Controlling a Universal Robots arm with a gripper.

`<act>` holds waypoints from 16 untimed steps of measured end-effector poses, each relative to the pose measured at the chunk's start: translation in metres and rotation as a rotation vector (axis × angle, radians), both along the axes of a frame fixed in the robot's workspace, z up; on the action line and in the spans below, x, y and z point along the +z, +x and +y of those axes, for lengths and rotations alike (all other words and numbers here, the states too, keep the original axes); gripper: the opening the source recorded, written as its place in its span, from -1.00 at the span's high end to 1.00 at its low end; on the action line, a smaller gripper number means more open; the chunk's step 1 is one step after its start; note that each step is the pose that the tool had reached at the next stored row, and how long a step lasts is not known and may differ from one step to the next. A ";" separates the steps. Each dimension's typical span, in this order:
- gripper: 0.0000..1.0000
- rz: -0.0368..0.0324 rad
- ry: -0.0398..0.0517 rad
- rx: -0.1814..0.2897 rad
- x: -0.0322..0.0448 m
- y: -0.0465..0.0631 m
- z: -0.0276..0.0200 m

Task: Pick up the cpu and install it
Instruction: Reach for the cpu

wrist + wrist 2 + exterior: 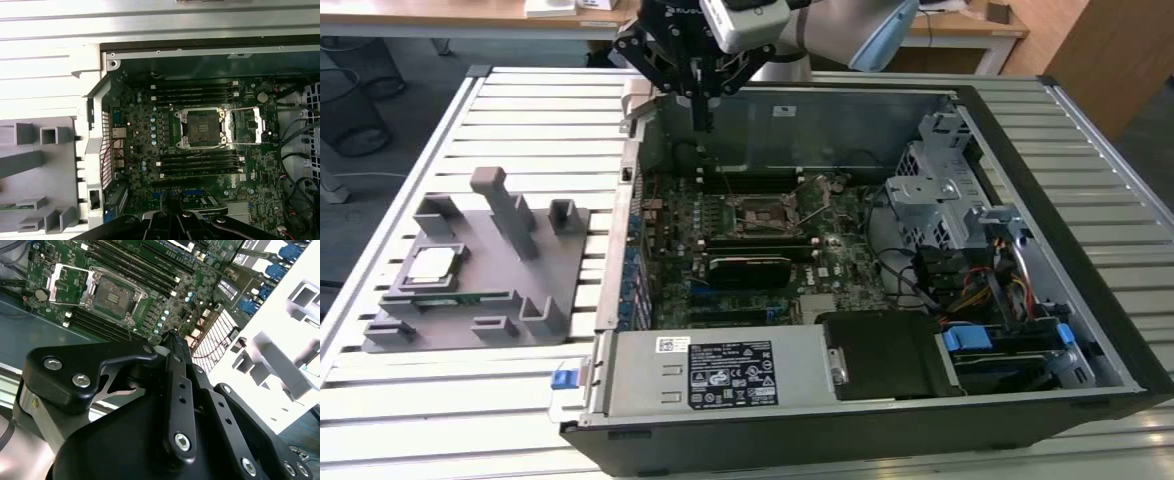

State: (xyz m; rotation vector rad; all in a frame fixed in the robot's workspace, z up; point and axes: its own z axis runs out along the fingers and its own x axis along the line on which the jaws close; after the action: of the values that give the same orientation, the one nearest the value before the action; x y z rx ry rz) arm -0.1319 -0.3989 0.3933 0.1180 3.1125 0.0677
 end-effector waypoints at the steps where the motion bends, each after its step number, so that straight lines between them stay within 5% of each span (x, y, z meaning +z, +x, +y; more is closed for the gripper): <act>1: 0.79 0.0000 0.0000 0.000 0.0000 -0.001 0.0000; 16: 0.79 0.0001 -0.0001 0.000 -0.0004 -0.011 0.0000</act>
State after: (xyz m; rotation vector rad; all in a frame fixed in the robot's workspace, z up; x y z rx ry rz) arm -0.1431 -0.3989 0.3929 0.1179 3.1125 0.0676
